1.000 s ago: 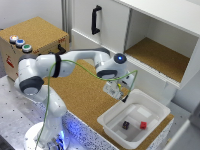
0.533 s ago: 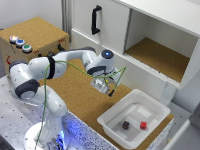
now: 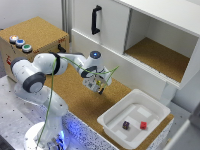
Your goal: Place the yellow block on the table
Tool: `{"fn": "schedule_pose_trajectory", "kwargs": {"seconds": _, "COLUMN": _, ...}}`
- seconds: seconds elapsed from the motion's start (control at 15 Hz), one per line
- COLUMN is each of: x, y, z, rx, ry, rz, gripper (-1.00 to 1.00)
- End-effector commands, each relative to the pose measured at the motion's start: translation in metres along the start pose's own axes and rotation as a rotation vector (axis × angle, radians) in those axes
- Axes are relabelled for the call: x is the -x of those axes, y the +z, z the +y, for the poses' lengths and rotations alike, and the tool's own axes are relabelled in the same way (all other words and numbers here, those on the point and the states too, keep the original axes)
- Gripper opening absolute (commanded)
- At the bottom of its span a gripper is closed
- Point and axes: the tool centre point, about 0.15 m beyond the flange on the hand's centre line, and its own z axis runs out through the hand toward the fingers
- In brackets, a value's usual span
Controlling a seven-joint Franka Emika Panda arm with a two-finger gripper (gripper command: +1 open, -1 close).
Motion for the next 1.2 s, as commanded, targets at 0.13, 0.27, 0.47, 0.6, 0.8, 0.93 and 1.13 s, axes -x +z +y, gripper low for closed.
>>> {"fn": "schedule_pose_trajectory", "kwargs": {"seconds": 0.13, "x": -0.029, "y": 0.028, "z": -0.002, "rx": 0.083, "ry": 0.039, "rz": -0.049, "gripper": 1.00}}
{"fn": "schedule_pose_trajectory", "kwargs": {"seconds": 0.27, "x": -0.030, "y": 0.023, "z": 0.000, "rx": 0.078, "ry": 0.029, "rz": -0.051, "gripper": 1.00}}
{"fn": "schedule_pose_trajectory", "kwargs": {"seconds": 0.47, "x": -0.030, "y": 0.023, "z": 0.000, "rx": 0.078, "ry": 0.029, "rz": -0.051, "gripper": 1.00}}
{"fn": "schedule_pose_trajectory", "kwargs": {"seconds": 0.6, "x": -0.030, "y": 0.023, "z": 0.000, "rx": 0.078, "ry": 0.029, "rz": -0.051, "gripper": 1.00}}
{"fn": "schedule_pose_trajectory", "kwargs": {"seconds": 0.8, "x": -0.021, "y": -0.008, "z": 0.026, "rx": 0.005, "ry": -0.002, "rz": -0.002, "gripper": 1.00}}
{"fn": "schedule_pose_trajectory", "kwargs": {"seconds": 0.93, "x": -0.023, "y": -0.040, "z": 0.051, "rx": 0.042, "ry": -0.037, "rz": 0.049, "gripper": 1.00}}
{"fn": "schedule_pose_trajectory", "kwargs": {"seconds": 1.13, "x": -0.025, "y": -0.040, "z": 0.095, "rx": 0.062, "ry": -0.046, "rz": 0.031, "gripper": 1.00}}
